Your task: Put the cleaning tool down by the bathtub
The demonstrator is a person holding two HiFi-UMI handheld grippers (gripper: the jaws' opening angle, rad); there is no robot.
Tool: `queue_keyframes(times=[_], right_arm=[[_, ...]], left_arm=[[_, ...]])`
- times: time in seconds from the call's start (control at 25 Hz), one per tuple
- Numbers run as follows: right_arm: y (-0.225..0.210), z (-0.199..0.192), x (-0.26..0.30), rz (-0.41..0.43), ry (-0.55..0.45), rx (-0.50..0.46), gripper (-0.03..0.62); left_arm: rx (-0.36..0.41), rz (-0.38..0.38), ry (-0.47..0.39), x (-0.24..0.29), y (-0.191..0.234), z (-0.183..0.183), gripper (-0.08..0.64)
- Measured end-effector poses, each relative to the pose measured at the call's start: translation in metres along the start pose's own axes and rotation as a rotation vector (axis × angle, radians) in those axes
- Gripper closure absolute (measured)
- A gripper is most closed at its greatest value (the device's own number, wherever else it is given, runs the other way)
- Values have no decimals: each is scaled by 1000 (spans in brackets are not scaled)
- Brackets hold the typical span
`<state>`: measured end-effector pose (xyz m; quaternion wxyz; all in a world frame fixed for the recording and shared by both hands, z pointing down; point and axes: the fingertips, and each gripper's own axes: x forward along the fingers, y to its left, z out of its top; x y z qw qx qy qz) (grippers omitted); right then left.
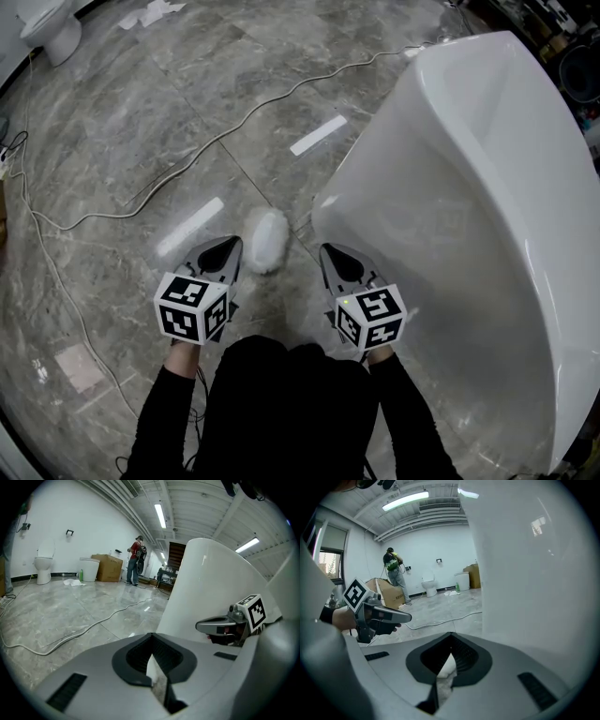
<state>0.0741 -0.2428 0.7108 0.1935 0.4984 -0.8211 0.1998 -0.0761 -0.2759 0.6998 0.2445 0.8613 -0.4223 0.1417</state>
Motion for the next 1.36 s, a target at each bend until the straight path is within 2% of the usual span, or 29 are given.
queue_keyframes(times=[0.44,0.92,1.36], right_arm=[[5,-5,-2,4,27,-20,592],[8,-6,-4,-6,30,-31,592],[13,-5,1,1,29,-40,592]], left_arm=[[14,-38,-17,-12,-13,2,554],[-54,-40,-23,-11,-11,-2,554],[-34,-34,-14,-7,-9,2,554]])
